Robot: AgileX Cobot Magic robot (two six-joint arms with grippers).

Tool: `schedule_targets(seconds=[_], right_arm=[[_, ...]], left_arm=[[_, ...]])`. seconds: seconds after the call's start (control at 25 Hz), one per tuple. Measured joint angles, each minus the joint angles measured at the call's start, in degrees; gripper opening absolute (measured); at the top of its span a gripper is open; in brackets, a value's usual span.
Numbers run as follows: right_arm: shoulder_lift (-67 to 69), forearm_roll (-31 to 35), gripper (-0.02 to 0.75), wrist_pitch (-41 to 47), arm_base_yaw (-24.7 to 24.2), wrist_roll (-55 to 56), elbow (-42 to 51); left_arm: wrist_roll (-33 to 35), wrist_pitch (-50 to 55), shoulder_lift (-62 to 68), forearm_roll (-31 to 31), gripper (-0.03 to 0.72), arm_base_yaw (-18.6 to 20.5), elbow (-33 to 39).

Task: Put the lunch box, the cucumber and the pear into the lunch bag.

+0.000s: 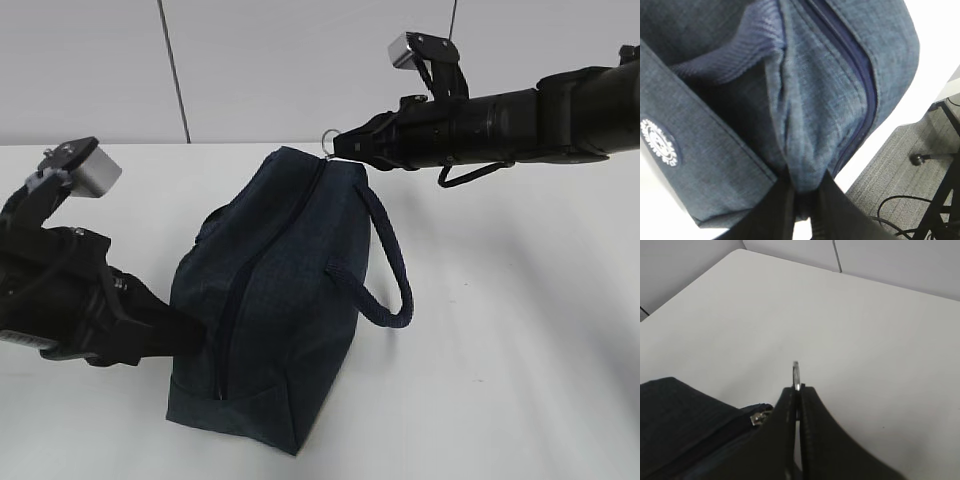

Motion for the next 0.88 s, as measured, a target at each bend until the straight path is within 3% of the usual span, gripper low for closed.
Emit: schedule_targets(seconds=[0.28, 0.64, 0.88], right_arm=[[0.0, 0.0, 0.0, 3.06, -0.32, 0.0, 0.0], [0.0, -0.12, 0.0, 9.85, -0.48, 0.0, -0.05], [0.0, -0.85, 0.0, 12.0, -0.48, 0.0, -0.05]], left_arm=[[0.0, 0.23, 0.0, -2.48, 0.055, 0.0, -0.2], [-0.27, 0.76, 0.0, -3.95, 0.348, 0.0, -1.24], [-0.7, 0.8, 0.0, -4.38, 0.372, 0.0, -4.77]])
